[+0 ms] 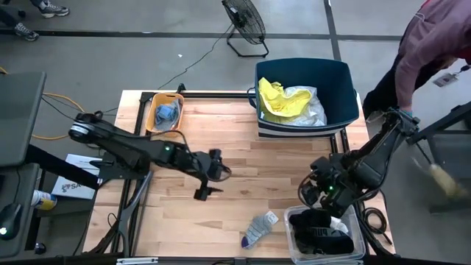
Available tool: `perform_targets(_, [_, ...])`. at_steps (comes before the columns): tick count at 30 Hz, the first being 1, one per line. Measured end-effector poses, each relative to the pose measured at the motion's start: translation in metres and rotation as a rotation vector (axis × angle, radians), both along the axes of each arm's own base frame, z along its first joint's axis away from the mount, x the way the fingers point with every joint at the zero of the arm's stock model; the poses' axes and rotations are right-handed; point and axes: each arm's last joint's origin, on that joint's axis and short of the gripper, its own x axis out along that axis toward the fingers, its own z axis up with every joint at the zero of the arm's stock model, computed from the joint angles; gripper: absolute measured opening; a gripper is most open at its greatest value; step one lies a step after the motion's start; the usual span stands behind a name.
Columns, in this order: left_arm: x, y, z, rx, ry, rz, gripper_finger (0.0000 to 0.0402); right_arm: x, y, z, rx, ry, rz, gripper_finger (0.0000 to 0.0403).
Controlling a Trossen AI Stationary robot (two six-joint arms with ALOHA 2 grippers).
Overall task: Pick & Place Cloths
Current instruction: Put the gray and purple sock into the yellow bin
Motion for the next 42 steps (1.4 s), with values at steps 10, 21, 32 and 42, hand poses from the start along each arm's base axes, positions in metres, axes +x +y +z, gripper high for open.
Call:
perform_targets(10, [0.042,0.001,-0.044,-0.133,0.052,-0.146,0.0328,0.011,-0.012,0.001,-0.104,-0.008,0.047,0.0246])
perform_targets(21, [0.086,0.005,-0.088,-0.379,-0.027,-0.298,0.0328,0.019,-0.020,0.002,-0.142,0.004,0.074,0.0246])
perform_targets(32, [0.116,0.001,-0.095,-0.438,-0.061,-0.280,0.0328,0.025,-0.023,0.003,-0.169,-0.018,0.092,0.0246])
perform_targets(42, [0.116,0.001,-0.097,-0.441,-0.029,-0.265,0.0328,0.034,-0.031,0.005,-0.224,-0.047,0.101,0.0246])
